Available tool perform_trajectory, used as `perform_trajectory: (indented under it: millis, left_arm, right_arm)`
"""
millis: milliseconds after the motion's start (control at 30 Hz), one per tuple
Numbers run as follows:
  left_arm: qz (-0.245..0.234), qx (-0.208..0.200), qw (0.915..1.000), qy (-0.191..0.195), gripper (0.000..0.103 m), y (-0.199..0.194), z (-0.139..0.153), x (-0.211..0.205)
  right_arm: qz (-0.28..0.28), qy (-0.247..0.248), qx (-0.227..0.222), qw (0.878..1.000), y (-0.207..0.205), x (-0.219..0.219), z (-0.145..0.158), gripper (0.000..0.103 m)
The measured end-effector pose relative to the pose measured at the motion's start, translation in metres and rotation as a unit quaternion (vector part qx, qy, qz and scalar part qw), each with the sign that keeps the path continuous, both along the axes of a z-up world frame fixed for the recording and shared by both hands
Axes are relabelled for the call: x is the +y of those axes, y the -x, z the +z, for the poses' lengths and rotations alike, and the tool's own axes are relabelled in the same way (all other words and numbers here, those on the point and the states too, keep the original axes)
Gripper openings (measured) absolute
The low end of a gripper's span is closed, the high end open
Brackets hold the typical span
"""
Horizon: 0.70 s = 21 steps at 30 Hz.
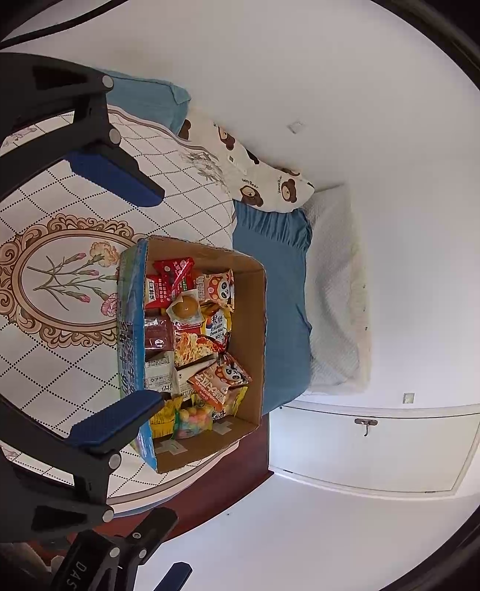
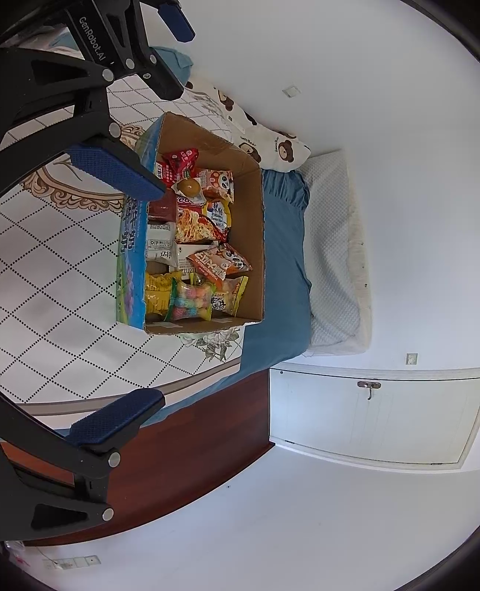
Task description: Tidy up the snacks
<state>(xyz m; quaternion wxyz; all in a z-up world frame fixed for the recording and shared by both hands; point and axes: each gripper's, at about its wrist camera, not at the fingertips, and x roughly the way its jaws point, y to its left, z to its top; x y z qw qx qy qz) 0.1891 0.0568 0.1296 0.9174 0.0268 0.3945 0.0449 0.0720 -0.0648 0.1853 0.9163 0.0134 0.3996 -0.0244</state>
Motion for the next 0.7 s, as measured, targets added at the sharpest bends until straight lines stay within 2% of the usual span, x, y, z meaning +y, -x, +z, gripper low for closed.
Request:
perform_trajectory:
  millis: [700]
  left_arm:
    - [0.0, -0.001, 1.0, 0.001, 0.102, 0.0005, 0.0011, -0.0014]
  right_arm:
    - [-0.002, -0.003, 0.003, 1.0, 0.0, 0.0007, 0.0024, 0.103]
